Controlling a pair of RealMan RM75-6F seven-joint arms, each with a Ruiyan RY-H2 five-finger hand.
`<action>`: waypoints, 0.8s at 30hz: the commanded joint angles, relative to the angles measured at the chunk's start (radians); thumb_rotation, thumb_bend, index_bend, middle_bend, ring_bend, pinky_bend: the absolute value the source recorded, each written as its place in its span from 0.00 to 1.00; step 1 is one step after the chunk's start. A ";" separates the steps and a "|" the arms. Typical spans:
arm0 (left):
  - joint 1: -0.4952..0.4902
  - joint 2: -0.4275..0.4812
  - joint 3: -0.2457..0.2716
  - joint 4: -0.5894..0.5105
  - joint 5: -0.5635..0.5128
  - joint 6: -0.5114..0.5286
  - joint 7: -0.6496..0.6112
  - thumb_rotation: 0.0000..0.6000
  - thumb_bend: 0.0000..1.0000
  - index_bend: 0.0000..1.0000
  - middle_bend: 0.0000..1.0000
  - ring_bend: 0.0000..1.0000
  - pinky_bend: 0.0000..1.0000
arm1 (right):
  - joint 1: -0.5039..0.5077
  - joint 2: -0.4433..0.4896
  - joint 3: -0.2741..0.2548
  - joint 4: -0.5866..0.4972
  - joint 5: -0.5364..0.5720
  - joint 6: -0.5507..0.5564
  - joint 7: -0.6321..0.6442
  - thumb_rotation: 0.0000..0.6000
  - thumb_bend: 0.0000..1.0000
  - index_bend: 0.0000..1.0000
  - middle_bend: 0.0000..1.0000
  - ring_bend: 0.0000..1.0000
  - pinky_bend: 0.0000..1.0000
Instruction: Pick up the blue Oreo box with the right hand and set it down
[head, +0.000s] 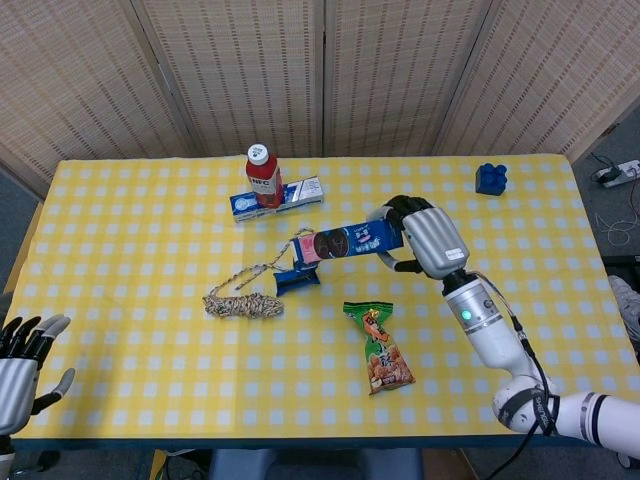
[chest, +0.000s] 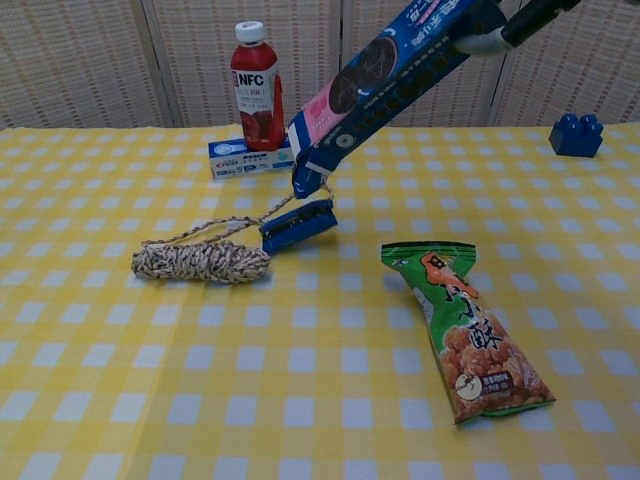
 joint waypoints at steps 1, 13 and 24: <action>-0.001 0.000 0.000 -0.003 0.002 0.000 0.004 1.00 0.33 0.20 0.19 0.11 0.05 | -0.010 0.023 0.004 -0.010 0.001 0.007 0.011 1.00 0.31 0.44 0.37 0.22 0.26; -0.001 0.000 0.003 -0.013 0.005 -0.001 0.019 1.00 0.33 0.20 0.19 0.11 0.05 | -0.003 -0.005 -0.036 -0.001 -0.040 -0.018 0.050 1.00 0.31 0.45 0.38 0.22 0.26; 0.001 -0.004 0.005 -0.005 0.001 -0.004 0.019 1.00 0.33 0.20 0.19 0.11 0.05 | -0.010 -0.113 -0.096 0.112 -0.093 -0.091 0.312 1.00 0.31 0.45 0.37 0.22 0.26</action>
